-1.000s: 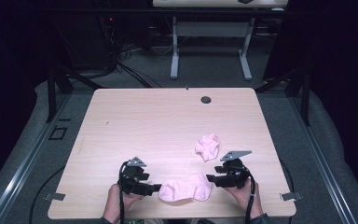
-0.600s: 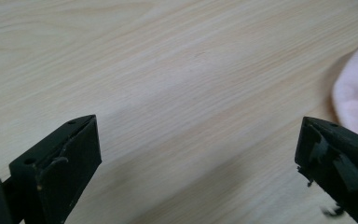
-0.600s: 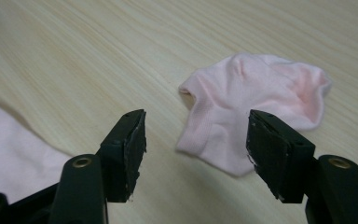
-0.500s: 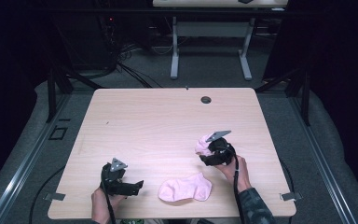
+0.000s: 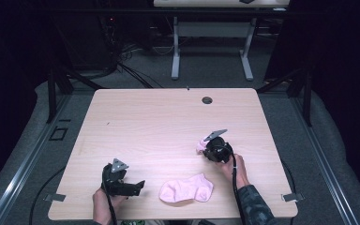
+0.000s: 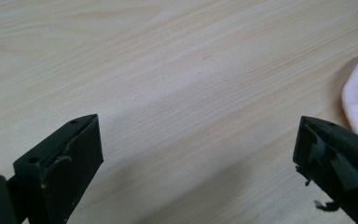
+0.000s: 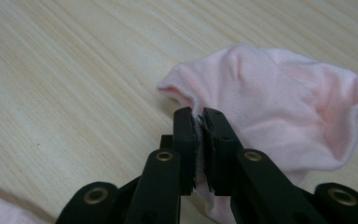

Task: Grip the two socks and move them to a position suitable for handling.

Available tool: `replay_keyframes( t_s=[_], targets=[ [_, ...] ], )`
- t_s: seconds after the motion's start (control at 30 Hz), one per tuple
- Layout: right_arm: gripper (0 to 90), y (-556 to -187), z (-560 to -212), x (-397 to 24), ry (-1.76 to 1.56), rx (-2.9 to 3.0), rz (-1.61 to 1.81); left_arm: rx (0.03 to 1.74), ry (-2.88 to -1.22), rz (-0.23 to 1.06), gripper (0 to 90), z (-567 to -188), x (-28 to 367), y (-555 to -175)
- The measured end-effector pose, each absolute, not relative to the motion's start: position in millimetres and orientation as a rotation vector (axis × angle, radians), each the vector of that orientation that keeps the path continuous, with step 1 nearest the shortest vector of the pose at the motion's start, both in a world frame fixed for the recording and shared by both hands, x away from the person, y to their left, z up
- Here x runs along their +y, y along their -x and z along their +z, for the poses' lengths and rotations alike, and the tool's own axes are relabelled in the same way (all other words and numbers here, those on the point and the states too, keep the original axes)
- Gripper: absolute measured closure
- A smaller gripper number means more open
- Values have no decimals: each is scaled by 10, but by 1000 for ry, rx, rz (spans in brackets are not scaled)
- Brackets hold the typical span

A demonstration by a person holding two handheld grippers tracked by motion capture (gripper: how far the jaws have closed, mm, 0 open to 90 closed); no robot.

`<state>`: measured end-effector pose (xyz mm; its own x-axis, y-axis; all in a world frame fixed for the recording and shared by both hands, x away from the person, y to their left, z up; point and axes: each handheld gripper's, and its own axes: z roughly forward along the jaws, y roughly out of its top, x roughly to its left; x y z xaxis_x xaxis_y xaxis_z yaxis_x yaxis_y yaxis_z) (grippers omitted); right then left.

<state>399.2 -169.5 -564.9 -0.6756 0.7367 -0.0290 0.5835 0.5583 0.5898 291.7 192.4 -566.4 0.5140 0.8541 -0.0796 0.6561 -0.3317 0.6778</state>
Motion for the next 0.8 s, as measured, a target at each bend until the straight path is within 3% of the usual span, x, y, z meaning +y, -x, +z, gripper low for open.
replay_keyframes(
  t_s=[0.13,0.47,0.8],
  targets=[
    [851,-3960,-5593,-1738,-1154,2515,918,1222,-2085,388,28,-5647,1907,-2934],
    [850,-3753,-5036,-1800,-1197,2442,1218,1139,-2065,372,21,-5541,1723,-3080],
    [849,-3552,-4774,-1700,-1158,2407,1374,1014,-2128,314,141,-5473,1241,-3339]
  ],
)
